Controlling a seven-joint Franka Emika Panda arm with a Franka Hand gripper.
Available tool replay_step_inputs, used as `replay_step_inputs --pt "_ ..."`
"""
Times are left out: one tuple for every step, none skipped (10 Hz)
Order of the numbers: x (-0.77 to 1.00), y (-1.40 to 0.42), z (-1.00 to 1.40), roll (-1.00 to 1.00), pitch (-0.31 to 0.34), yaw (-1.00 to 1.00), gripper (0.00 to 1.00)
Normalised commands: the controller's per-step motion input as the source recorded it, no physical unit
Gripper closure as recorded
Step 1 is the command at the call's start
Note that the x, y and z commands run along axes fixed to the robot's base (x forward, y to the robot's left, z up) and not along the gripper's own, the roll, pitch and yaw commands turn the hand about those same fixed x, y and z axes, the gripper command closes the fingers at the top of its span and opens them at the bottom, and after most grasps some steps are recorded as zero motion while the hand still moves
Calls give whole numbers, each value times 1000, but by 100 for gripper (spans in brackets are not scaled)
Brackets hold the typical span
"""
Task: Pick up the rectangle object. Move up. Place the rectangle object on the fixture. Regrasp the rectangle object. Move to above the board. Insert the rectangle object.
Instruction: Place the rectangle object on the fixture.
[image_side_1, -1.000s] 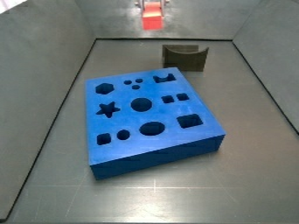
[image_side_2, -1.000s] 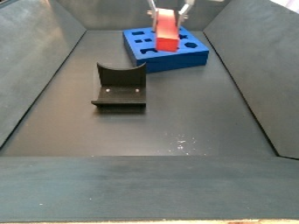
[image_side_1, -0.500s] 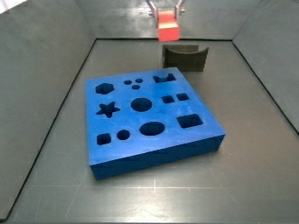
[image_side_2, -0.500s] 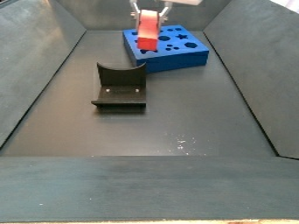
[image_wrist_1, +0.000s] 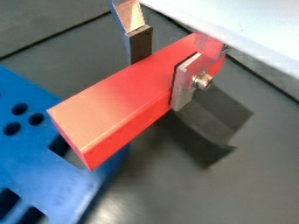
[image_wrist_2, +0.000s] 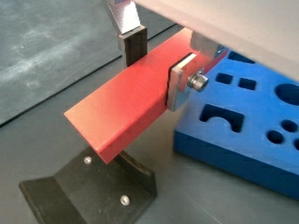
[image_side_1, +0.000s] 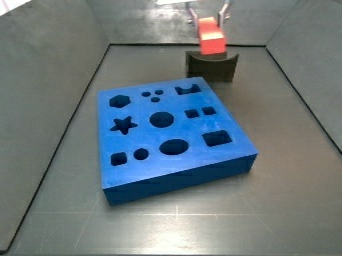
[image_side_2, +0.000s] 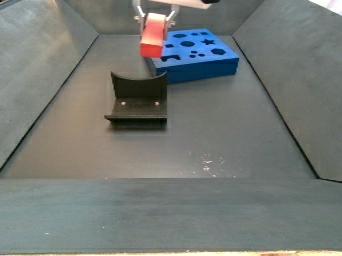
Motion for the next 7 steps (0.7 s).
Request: replay_step_inputs --pt "404 1000 556 -1000 105 19 100" --pt "293 1000 470 -1000 128 -12 100" --pt "144 794 228 -1000 132 -22 100" --pt "62 625 92 -1000 131 -32 100" --pt "48 516 52 -1000 126 -41 100" --pt "66 298 25 -1000 133 -59 100" --pt "91 144 2 -1000 146 -72 100"
